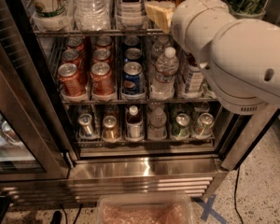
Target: Pick orange can from top shelf of fridge
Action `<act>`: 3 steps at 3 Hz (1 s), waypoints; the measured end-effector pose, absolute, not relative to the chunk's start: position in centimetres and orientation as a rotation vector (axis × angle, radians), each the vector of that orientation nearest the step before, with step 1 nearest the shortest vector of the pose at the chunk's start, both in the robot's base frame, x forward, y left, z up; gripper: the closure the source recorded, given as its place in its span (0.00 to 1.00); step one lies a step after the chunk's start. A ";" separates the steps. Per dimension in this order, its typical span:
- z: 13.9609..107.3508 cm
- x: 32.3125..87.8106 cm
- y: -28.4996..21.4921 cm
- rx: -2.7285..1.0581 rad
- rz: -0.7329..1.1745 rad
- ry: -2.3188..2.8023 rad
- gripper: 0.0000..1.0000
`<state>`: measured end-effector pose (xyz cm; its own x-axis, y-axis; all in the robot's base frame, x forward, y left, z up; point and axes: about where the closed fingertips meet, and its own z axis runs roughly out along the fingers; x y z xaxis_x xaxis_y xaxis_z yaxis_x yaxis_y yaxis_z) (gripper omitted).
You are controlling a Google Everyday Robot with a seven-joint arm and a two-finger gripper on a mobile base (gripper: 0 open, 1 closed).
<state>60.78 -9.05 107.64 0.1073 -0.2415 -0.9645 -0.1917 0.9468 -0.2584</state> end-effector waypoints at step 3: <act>107.6 63.3 -9.5 -0.249 -0.088 1.467 0.27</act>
Offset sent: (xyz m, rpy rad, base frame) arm 0.0118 -0.0179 -0.0058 0.0579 -0.0185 -0.1343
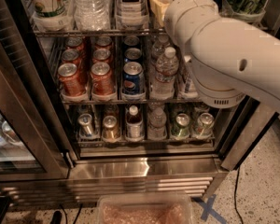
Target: Pick orange can from top shelf of fridge
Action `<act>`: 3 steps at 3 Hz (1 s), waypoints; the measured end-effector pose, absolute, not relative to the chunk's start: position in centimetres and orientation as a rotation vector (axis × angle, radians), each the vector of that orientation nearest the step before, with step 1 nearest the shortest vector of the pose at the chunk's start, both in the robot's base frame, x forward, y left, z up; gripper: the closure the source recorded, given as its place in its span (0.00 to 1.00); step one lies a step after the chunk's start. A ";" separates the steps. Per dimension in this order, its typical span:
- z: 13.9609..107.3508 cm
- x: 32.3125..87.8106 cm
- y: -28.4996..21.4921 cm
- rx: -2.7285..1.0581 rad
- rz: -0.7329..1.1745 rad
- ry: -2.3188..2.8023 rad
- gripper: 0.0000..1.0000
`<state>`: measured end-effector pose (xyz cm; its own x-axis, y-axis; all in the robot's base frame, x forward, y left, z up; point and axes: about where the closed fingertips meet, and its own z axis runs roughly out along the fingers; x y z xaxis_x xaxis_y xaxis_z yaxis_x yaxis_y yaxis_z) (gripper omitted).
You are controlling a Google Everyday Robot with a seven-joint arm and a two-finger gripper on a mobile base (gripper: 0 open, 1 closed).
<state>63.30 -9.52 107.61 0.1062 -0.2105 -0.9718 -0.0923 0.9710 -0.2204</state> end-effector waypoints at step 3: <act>107.4 64.1 -9.4 -0.261 -0.071 1.478 0.93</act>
Offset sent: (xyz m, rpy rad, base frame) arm 0.0146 -0.0043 -0.0112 0.0090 0.0284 0.0029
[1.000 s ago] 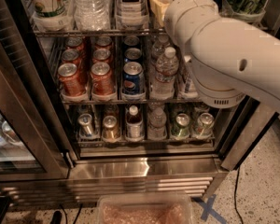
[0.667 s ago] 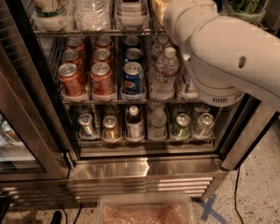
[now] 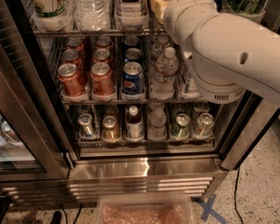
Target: Pick orange can from top shelf of fridge
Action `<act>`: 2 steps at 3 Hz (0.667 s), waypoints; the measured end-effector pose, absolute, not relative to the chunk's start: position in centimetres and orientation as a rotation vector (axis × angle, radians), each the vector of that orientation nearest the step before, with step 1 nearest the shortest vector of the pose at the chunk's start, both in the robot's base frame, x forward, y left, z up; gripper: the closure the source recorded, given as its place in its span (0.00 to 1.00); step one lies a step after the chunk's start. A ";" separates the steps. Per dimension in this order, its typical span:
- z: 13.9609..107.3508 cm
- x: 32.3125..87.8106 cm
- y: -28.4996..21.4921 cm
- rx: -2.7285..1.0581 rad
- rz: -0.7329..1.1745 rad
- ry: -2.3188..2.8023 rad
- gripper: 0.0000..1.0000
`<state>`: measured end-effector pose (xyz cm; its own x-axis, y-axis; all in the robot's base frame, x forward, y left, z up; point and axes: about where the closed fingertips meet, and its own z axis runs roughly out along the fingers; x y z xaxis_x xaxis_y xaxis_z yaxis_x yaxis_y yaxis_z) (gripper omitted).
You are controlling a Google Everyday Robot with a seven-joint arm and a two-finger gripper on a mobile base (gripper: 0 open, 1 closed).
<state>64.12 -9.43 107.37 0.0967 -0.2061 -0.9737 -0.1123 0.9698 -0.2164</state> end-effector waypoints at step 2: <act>107.4 64.1 -9.4 -0.261 -0.070 1.477 1.00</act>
Offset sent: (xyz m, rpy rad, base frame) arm 0.0000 0.0000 0.0000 0.0000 0.0000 0.0000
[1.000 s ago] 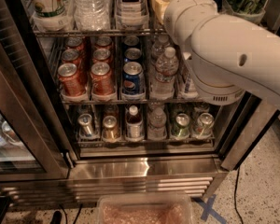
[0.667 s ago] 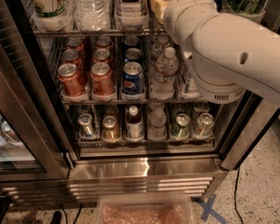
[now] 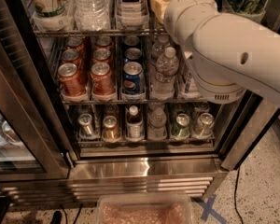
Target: Pick orange can from top shelf of fridge
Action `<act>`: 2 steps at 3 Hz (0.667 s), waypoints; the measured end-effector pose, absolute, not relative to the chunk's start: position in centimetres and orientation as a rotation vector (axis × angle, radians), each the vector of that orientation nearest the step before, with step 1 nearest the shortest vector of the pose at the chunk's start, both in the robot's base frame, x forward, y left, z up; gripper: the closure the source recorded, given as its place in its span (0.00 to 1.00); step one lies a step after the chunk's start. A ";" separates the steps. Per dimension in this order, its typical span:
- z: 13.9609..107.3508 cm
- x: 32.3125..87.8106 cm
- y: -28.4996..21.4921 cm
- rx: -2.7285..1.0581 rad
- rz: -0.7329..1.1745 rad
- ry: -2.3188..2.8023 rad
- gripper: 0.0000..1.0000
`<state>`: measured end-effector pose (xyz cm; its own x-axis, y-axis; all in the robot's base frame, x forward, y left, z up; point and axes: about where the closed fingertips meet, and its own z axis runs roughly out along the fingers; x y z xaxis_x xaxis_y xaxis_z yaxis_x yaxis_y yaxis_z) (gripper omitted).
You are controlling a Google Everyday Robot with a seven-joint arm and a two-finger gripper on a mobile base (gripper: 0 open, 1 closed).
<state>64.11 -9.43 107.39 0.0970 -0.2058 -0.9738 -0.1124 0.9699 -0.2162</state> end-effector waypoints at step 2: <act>113.1 61.7 -10.7 -0.178 0.033 1.387 1.00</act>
Offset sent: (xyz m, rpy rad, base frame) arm -0.0482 -0.0392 0.0888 0.2547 -0.1502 0.0442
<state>61.66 -10.75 113.08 0.1846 -0.0811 -0.9795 -0.1281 0.9861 -0.1058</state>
